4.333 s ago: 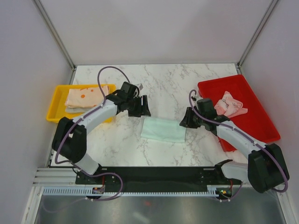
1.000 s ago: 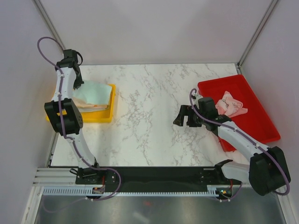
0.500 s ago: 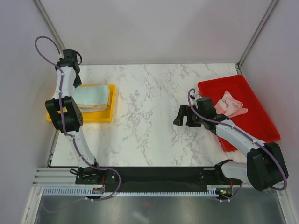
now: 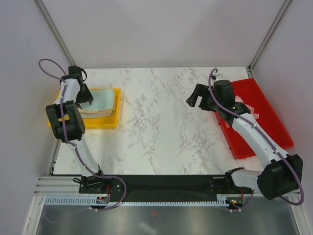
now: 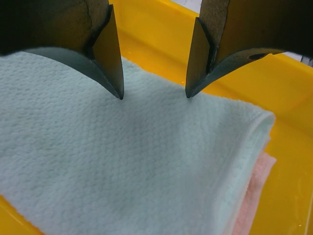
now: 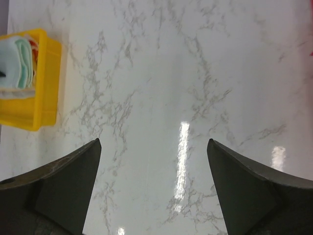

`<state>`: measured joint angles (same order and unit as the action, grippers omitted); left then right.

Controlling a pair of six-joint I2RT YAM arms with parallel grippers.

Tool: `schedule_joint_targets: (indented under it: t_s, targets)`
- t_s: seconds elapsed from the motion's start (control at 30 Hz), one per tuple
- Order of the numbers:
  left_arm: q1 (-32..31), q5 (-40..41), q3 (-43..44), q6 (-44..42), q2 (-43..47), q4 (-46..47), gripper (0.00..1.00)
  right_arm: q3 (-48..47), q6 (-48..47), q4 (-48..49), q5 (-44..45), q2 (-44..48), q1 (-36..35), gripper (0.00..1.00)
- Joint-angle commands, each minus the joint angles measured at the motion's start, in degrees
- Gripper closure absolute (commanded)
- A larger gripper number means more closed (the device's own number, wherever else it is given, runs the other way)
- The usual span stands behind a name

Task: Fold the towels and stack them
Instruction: Neatly place the folded towel into the bin

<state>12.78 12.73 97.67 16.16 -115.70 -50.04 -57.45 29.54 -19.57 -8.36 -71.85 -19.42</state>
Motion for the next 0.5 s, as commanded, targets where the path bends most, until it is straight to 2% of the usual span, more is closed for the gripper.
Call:
schedule_joint_targets:
  t_s: [0.0,0.1,0.13,0.2,0.23,0.27,0.33,0.37,0.43,0.47]
  targets:
    - [0.8,-0.4,0.8,3.0,2.8,2.0,0.39,-7.0,2.4,-8.5,11.7,-1.3,5.5,0.02]
    - [0.5,4.7,1.6,2.5,7.9,2.1,0.36,-11.7,2.3,-13.8,17.2,-4.3,12.1,0.02]
    - [0.5,4.9,1.9,1.9,9.3,2.1,0.34,-12.5,2.2,-15.6,22.5,-5.0,13.2,0.02]
    - [0.4,2.4,1.6,1.9,13.0,2.1,0.30,-13.6,3.1,-17.2,25.4,-7.2,17.3,0.02]
    - [0.4,0.4,0.8,2.0,14.1,2.1,0.30,-12.8,3.7,-17.3,27.0,-8.3,20.7,0.02]
    - [0.3,-6.5,0.0,2.2,15.4,2.1,0.30,-12.1,4.2,-17.3,26.7,-8.7,22.3,0.02]
    - [-1.3,-12.4,-2.3,3.6,19.3,2.9,0.30,-10.8,5.8,-16.6,25.9,-10.2,25.5,0.02]
    - [-2.4,-19.1,-5.1,3.0,20.5,4.0,0.30,-9.6,6.0,-16.2,25.6,-12.1,28.1,0.02]
    - [-6.9,-20.1,-8.0,2.7,23.2,4.6,0.29,-8.7,5.9,-14.5,26.1,-14.4,29.9,0.02]
    - [-8.2,-24.8,-9.0,2.3,24.1,5.2,0.29,-8.1,5.7,-13.7,25.0,-17.0,31.5,0.02]
